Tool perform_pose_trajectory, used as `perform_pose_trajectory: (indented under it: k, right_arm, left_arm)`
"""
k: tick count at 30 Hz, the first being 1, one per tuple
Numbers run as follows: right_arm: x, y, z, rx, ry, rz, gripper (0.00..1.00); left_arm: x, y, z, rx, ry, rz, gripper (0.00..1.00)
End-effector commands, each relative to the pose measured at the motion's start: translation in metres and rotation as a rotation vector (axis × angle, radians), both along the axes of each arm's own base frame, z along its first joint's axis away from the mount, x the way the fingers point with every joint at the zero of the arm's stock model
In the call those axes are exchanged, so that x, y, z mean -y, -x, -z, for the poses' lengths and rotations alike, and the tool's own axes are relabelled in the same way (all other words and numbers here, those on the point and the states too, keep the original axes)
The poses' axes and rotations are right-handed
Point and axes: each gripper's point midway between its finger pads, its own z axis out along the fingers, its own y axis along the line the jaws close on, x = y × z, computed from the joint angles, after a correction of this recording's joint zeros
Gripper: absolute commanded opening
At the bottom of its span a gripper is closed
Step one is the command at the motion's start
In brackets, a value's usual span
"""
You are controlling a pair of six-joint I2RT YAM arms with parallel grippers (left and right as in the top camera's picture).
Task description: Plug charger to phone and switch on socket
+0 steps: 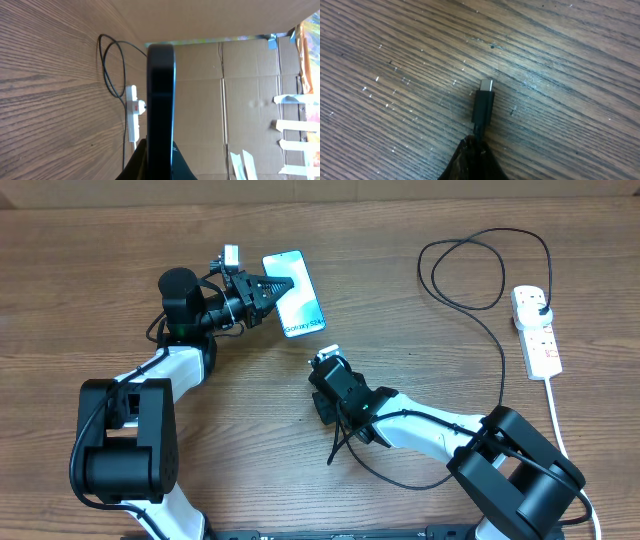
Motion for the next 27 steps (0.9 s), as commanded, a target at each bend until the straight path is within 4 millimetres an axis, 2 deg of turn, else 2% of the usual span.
perform_pose_trajectory:
  k: [1,6,8,17,23,27]
  right_arm:
    - [-0.002,-0.006,-0.002,-0.025,-0.037,0.060,0.04]
    - [0.001,-0.006,-0.014,-0.216,-0.182,0.140,0.04]
    - [0.002,-0.007,-0.026,-0.319,-0.318,0.159,0.04]
    - [-0.012,-0.003,-0.077,-0.537,-0.715,-0.002,0.04]
    - [-0.022,0.011,-0.102,-0.605,-0.833,-0.115,0.04]
    - [-0.022,0.013,-0.117,-0.582,-0.849,-0.140,0.04]
  left_arm:
    - [0.003,0.002,-0.007,0.041,-0.003,0.035,0.04]
    - [0.003,0.004,-0.008,0.046,-0.003,0.049,0.04]
    - [0.002,0.004,-0.008,0.045,-0.002,0.050,0.04]
    - [0.001,0.010,-0.009,0.040,0.008,0.085,0.04]
    - [0.003,0.011,-0.009,0.024,0.016,0.094,0.04]
    - [0.003,0.011,-0.009,0.003,0.025,0.092,0.04]
